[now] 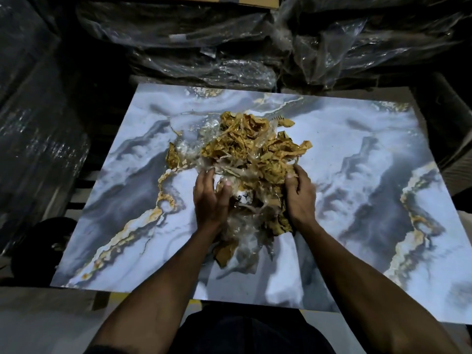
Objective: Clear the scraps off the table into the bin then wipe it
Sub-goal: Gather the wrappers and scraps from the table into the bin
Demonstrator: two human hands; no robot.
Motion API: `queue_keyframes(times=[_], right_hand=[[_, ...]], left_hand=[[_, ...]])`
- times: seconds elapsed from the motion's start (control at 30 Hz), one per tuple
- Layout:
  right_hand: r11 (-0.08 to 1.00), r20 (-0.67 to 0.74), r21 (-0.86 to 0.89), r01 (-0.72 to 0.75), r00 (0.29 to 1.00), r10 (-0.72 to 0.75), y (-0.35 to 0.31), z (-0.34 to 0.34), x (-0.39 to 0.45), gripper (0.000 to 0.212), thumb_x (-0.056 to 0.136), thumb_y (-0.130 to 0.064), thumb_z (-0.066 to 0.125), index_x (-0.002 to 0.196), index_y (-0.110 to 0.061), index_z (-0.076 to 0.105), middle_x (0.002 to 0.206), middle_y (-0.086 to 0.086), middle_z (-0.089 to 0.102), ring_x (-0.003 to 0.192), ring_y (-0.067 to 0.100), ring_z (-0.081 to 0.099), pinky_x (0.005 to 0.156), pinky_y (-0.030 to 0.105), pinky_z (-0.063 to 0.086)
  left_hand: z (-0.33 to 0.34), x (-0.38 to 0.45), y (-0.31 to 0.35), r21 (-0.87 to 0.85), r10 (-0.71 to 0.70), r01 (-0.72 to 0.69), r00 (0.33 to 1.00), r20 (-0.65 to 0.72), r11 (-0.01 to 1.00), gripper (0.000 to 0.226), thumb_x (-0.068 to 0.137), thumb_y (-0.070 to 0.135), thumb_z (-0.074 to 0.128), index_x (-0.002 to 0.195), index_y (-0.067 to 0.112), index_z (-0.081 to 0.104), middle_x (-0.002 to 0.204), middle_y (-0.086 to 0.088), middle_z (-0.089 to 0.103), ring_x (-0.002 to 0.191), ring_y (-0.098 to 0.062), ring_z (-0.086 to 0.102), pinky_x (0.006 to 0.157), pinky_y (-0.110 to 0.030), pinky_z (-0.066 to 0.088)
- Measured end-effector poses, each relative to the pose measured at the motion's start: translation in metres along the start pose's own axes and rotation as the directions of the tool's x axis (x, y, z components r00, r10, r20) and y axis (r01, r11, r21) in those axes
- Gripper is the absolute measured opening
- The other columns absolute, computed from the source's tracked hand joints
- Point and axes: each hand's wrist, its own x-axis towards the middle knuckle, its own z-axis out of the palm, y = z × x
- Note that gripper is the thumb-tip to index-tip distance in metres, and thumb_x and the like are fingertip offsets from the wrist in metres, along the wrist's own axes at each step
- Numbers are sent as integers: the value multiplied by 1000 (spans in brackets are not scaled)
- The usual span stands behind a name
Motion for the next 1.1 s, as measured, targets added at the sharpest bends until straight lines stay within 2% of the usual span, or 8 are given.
queue_keyframes(times=[0.17, 0.23, 0.33, 0.47, 0.63, 0.77, 0.93, 1.1], right_hand=[[993, -22, 120, 5, 1000, -2, 3, -16, 11, 63, 94, -57, 37, 146, -21, 41, 151, 5, 41, 130, 11, 38, 113, 39, 32], [983, -2, 182, -5, 1000, 5, 4, -21, 17, 65, 95, -59, 35, 151, -26, 32, 157, 0, 30, 140, 10, 29, 119, 42, 26], [987, 62, 152, 54, 996, -64, -1, -19, 29, 72, 92, -69, 29, 153, -31, 25, 161, -2, 21, 147, 11, 18, 122, 44, 18], [987, 211, 56, 148, 965, -156, -5, -10, 29, 61, 93, -66, 33, 149, -40, 31, 162, 0, 19, 149, 13, 15, 121, 49, 18], [992, 205, 48, 114, 971, -122, -1, -3, 21, 59, 93, -56, 38, 147, -31, 40, 160, -1, 26, 147, 12, 20, 120, 50, 20], [994, 205, 64, 94, 973, -105, -5, 1, 18, 61, 91, -49, 39, 148, -27, 39, 158, 3, 30, 146, 16, 23, 120, 49, 21], [993, 217, 53, 109, 969, -118, -11, 6, 17, 71, 87, -63, 30, 149, -28, 35, 156, 6, 34, 144, 21, 28, 118, 49, 23], [981, 173, 186, -57, 985, 25, -18, 24, 13, 71, 86, -78, 33, 145, -40, 38, 153, -1, 42, 138, 20, 41, 111, 55, 35]], left_hand=[[-12, -6, 8, -163, 1, -18, 995, -104, 987, 88, 79, 82, 33, 135, 16, 48, 134, -3, 43, 118, -3, 44, 100, -22, 34], [-11, -11, 10, -169, 7, -22, 996, -90, 985, 93, 77, 87, 27, 137, 19, 47, 133, -2, 46, 121, -9, 44, 103, -32, 37], [2, -15, 11, -9, 57, -57, 997, -48, 998, 87, 80, 85, 24, 140, 25, 45, 141, -4, 47, 130, -21, 44, 109, -50, 31], [14, -14, 13, 93, 37, -39, 999, 30, 995, 91, 72, 91, 23, 143, 36, 39, 151, 3, 37, 142, -15, 29, 119, -52, 8], [24, -1, 19, 59, 82, -86, 994, 69, 995, 89, 76, 88, 26, 143, 31, 41, 149, -2, 41, 140, -19, 33, 113, -54, 25], [32, 10, 27, 90, 105, -116, 987, 121, 989, 94, 75, 89, 26, 145, 29, 39, 149, -3, 42, 139, -20, 36, 112, -53, 27], [40, 15, 32, 150, 124, -151, 977, 173, 977, 98, 72, 90, 26, 147, 28, 37, 150, -3, 43, 140, -20, 36, 114, -48, 28], [50, 17, 43, -21, 141, -139, 977, 160, 990, 90, 78, 80, 41, 140, 15, 49, 141, -6, 53, 131, -16, 48, 108, -33, 40]])
